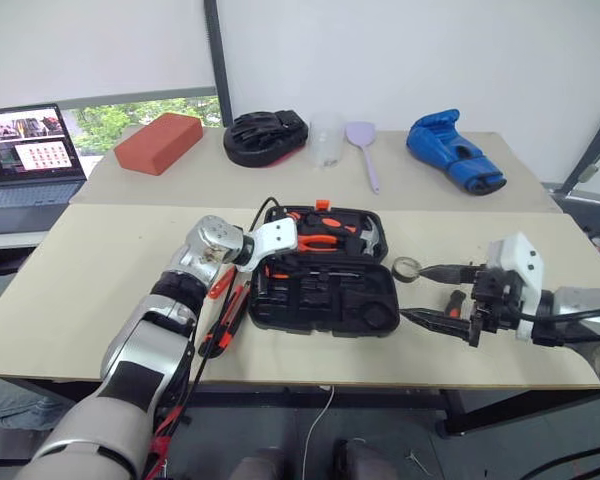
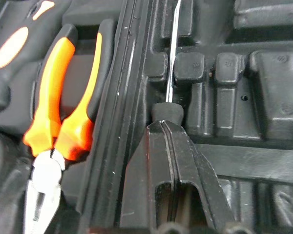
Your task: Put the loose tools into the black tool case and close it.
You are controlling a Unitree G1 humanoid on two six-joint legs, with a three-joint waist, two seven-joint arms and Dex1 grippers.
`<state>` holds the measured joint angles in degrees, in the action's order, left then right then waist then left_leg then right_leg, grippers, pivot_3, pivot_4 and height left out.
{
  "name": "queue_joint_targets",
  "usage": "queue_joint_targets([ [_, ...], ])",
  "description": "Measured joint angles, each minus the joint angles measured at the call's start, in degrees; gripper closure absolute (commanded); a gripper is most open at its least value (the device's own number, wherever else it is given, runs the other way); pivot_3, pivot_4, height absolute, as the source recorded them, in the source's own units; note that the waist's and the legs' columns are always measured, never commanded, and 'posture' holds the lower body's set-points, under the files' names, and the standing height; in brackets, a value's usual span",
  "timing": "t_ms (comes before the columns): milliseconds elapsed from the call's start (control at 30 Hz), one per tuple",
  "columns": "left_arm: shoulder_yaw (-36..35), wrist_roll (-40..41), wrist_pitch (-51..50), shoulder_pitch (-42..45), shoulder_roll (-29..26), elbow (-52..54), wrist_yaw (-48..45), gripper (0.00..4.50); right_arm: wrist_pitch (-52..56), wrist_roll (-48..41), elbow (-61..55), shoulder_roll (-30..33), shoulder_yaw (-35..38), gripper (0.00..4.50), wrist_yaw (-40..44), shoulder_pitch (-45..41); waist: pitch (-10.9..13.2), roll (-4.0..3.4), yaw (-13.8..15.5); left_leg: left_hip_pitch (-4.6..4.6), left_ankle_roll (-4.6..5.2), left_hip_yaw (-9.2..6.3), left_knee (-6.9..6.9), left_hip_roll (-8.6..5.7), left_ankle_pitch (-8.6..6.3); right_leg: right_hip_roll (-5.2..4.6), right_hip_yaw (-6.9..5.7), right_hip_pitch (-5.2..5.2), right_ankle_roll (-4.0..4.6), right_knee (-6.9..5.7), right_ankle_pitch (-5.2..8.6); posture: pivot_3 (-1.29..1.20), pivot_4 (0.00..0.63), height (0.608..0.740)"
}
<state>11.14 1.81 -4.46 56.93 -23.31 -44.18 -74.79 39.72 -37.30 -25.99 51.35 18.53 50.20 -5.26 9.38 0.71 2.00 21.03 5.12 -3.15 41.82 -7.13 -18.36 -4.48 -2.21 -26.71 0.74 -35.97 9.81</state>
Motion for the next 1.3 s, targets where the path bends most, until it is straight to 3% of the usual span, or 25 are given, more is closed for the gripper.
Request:
queue_joint_targets([
  [167,-10.5,14.9,-20.4,-8.7,-7.5,25.2,-2.0,1.57,6.2,0.2,-3.5,-6.4,6.2,0.0,-12.6,6.5,0.0,-0.05,-0.8,0.14,-0.02,0.0,0.01,-0.03,0.01,0.02,0.05,-0.34,0.14,-0.14,0.01,0.0,0.15,0.74],
  [300,-12.4,23.4,-31.5,-15.6,-11.8,40.1,-3.0,0.08,9.1,2.8,-4.9,-13.2,6.1,0.0,-23.7,7.2,0.0,-0.1,-1.0,-0.01,-0.12,0.03,0.01,-0.13,0.05,0.04,0.16,-0.16,0.13,-0.07,0.01,0.0,0.15,0.74],
  [500,-12.4,28.8,-35.8,-20.9,-16.3,51.1,-3.4,0.01,11.3,9.9,-2.5,-24.7,2.1,0.0,-40.1,4.1,-0.1,-0.07,-1.1,-0.85,-0.77,0.06,-0.56,-0.11,-0.12,0.07,0.38,0.47,0.18,0.03,-0.01,0.0,0.15,0.74],
  [700,-11.0,29.5,-35.9,-21.3,-17.7,53.5,-1.9,0.01,11.9,14.7,2.4,-30.6,-3.9,0.0,-45.7,1.2,-0.1,-0.09,-1.4,-0.95,-0.42,0.11,-0.84,-0.11,0.18,0.15,0.49,0.37,0.23,0.02,0.0,0.0,0.15,0.74],
  [800,-10.8,29.8,-35.9,-21.3,-17.7,53.5,-1.3,0.0,11.3,16.4,3.2,-32.7,-4.2,0.75,-48.1,0.1,-0.1,-0.05,-1.5,-1.1,-0.41,0.11,-0.91,-0.1,0.18,0.2,0.53,0.43,0.25,0.06,0.01,0.0,0.15,0.74],
  [1067,-10.0,29.8,-35.2,-20.2,-18.1,52.2,-1.0,0.0,6.5,21.0,3.4,-42.0,-2.2,3.37,-56.6,-0.1,-0.1,-0.04,-1.6,-1.24,-0.87,0.19,-1.06,-0.1,-0.04,0.29,0.67,0.43,0.28,0.05,0.03,0.0,0.15,0.74],
  [1167,-9.9,29.8,-34.5,-20.2,-19.1,52.0,-1.2,0.0,3.1,22.5,3.5,-41.0,-2.3,3.42,-55.9,-0.2,-0.1,-0.07,-1.7,-1.26,-0.88,0.24,-1.09,-0.1,-0.04,0.31,0.7,0.41,0.28,0.05,0.04,0.0,0.15,0.74],
  [1300,-10.0,29.6,-33.8,-20.2,-21.0,49.8,-1.8,0.0,-8.3,22.3,5.0,-27.7,-3.6,3.42,-39.9,-6.8,0.1,-0.37,-2.5,-1.32,-0.88,0.41,-1.09,-0.07,-0.04,0.35,0.84,0.44,0.21,0.11,0.05,0.0,0.15,0.74],
])
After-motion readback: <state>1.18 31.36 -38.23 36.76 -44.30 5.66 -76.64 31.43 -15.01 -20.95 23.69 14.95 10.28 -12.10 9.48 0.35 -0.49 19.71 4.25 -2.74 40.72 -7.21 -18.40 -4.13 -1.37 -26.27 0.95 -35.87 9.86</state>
